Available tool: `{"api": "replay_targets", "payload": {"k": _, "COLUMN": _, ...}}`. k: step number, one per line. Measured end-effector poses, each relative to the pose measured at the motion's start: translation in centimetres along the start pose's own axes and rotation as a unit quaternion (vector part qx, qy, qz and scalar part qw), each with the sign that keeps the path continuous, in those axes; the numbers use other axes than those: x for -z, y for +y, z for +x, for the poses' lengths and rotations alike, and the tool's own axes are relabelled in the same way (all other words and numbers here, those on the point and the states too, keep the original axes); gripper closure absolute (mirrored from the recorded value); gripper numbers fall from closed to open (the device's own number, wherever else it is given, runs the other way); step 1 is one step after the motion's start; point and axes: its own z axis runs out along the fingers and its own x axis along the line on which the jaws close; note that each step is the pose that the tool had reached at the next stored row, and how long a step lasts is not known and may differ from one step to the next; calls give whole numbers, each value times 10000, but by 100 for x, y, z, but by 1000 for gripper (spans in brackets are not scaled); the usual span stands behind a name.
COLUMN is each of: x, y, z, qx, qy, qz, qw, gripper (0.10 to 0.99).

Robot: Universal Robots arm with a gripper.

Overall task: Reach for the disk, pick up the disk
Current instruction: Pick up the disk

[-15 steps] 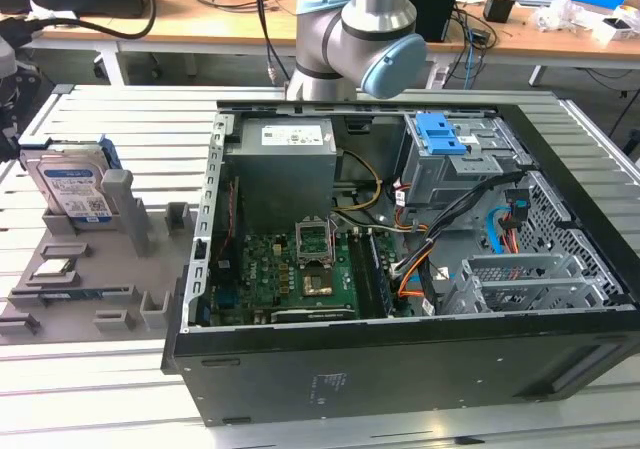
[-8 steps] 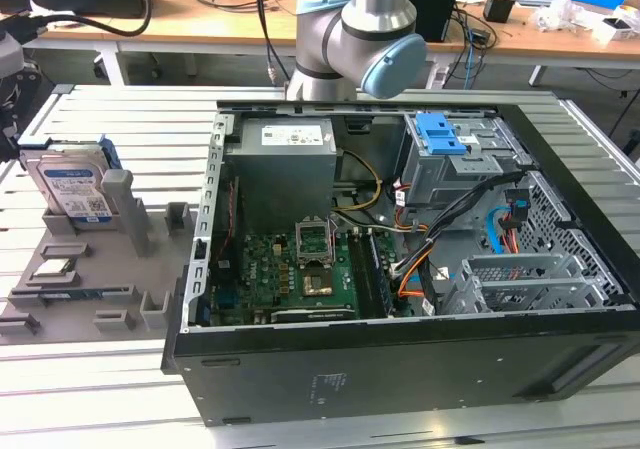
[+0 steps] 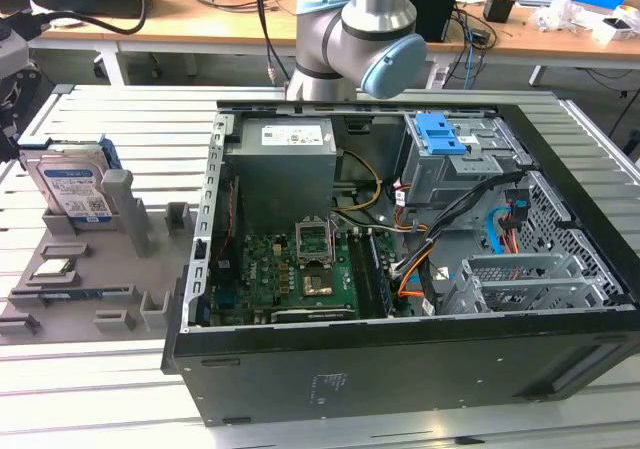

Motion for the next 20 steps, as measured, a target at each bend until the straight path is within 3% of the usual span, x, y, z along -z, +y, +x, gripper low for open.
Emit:
{"api": "replay_targets", "payload": {"k": 8, "x": 0, "y": 0, "z": 0, "qx": 375, "qy": 14, "qz": 0, "qw": 9993, "gripper": 980}}
{"api": "replay_targets", "payload": {"k": 20, "x": 0, "y": 0, "z": 0, "qx": 1017, "qy": 39, "qz": 1, "qw": 9948, "gripper": 980}}
